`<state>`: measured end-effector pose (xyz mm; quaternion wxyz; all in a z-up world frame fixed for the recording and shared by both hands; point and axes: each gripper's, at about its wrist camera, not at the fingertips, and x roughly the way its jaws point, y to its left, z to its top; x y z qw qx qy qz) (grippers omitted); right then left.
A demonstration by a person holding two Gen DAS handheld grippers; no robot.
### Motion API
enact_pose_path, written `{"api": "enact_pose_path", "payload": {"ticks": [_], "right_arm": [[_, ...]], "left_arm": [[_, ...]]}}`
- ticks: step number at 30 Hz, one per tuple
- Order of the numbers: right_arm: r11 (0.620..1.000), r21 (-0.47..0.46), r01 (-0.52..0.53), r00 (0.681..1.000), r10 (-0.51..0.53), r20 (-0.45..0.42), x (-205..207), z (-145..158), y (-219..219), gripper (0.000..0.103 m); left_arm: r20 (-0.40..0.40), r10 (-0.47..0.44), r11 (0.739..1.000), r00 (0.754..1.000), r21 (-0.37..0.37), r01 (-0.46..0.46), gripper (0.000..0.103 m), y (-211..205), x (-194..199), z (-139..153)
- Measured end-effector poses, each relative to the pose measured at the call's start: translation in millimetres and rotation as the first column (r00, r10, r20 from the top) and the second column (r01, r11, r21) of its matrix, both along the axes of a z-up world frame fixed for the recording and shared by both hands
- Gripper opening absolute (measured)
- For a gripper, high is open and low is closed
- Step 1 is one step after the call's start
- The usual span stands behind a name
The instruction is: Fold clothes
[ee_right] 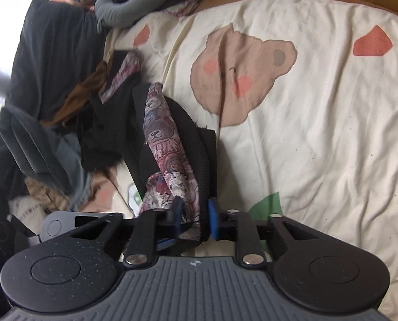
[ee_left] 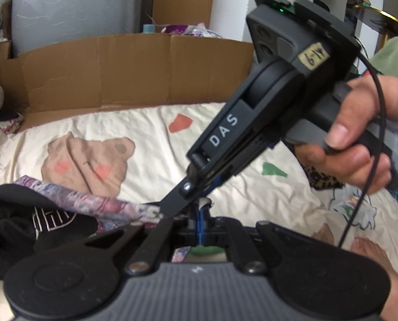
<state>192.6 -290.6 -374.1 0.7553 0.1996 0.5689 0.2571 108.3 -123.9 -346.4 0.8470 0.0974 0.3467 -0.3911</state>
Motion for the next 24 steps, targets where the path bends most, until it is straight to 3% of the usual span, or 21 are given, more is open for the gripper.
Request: {"api": "enact_pose_path", "payload": {"ticks": [4,11,18,24], "right_arm": [[1.000,-0.017,-0.025,1.000,0.025,0.010,-6,-2,-2,0.004],[0.998,-0.053,0.045,0.998,-0.042,0.056,-4,3,-29,0.003],[0.987,-0.101,0.126,0.988,-0.116,0.098,3,8,-64,0.003],[0.972,-0.148,0.185,0.977,-0.164,0.139,6,10,-88,0.002]], "left_arm": [[-0.056,0.009,1.000,0.998,-0.016,-0.010,0.004,14,-1,1],[-0.055,0.107,0.994,0.993,0.017,-0.107,0.008,38,18,1],[0.019,0.276,0.957,0.961,0.090,-0.276,0.049,77,61,3],[0.104,0.432,0.883,0.896,0.152,-0.444,0.068,121,101,6]]}}
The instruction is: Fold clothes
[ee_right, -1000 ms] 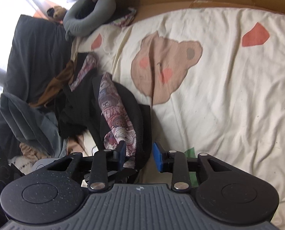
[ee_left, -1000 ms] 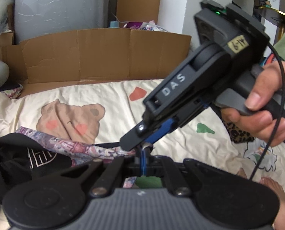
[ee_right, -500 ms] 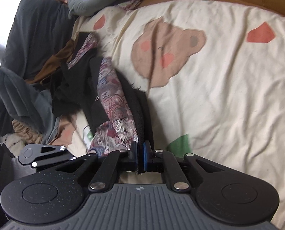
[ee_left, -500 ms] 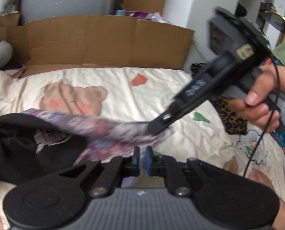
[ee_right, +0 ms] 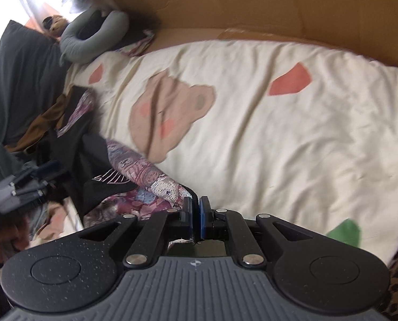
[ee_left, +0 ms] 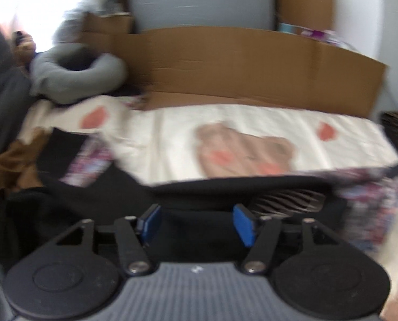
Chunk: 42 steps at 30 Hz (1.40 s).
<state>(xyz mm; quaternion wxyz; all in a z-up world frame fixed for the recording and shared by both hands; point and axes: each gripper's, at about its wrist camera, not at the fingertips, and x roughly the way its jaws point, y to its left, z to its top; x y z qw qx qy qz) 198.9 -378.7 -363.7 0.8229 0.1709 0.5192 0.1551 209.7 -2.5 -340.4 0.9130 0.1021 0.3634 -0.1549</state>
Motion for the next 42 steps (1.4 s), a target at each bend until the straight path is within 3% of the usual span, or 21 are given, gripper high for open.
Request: {"api": "enact_pose_path", "payload": {"ticks": [9,16,18,21,28,31,34,35,36,39,42], "right_arm": [[0.995,-0.062,0.080,0.997,-0.078,0.026,0,3,-36,0.002],[0.984,-0.105,0.142,0.990,-0.141,0.018,-9,0,-62,0.002],[0.980,-0.114,0.162,0.987,-0.161,0.020,-12,0,-70,0.002],[0.971,-0.133,0.199,0.980,-0.197,0.029,-17,3,-83,0.002],[0.955,-0.153,0.255,0.966,-0.257,0.006,-32,-3,-107,0.002],[0.954,-0.147,0.262,0.964,-0.266,-0.008,-38,-7,-111,0.002],[0.954,-0.145,0.263,0.963,-0.268,-0.015,-42,-10,-110,0.002],[0.954,-0.146,0.264,0.963,-0.269,-0.016,-43,-10,-109,0.002],[0.953,-0.144,0.266,0.962,-0.271,-0.016,-44,-11,-109,0.002],[0.952,-0.129,0.278,0.959,-0.282,-0.016,-49,-10,-110,0.002],[0.950,-0.112,0.291,0.955,-0.295,-0.019,-56,-11,-110,0.002]], "left_arm": [[0.014,0.245,0.965,0.970,0.089,-0.245,0.077,46,57,-9],[-0.049,0.306,0.952,0.951,-0.009,-0.307,0.077,58,83,-16],[-0.087,0.295,0.953,0.952,-0.046,-0.299,0.080,56,92,-20],[-0.162,0.331,0.933,0.930,-0.088,-0.348,0.081,56,101,-30],[-0.273,0.335,0.922,0.902,-0.105,-0.374,0.079,47,107,-55],[-0.303,0.325,0.915,0.896,-0.139,-0.379,0.065,48,106,-60],[-0.317,0.340,0.900,0.885,-0.163,-0.404,0.034,50,104,-59],[-0.316,0.342,0.899,0.885,-0.166,-0.406,0.018,51,102,-57],[-0.314,0.344,0.897,0.885,-0.168,-0.408,0.011,53,101,-55],[-0.290,0.341,0.902,0.894,-0.167,-0.398,0.003,56,89,-44],[-0.267,0.337,0.908,0.903,-0.161,-0.387,0.002,60,75,-32]]}}
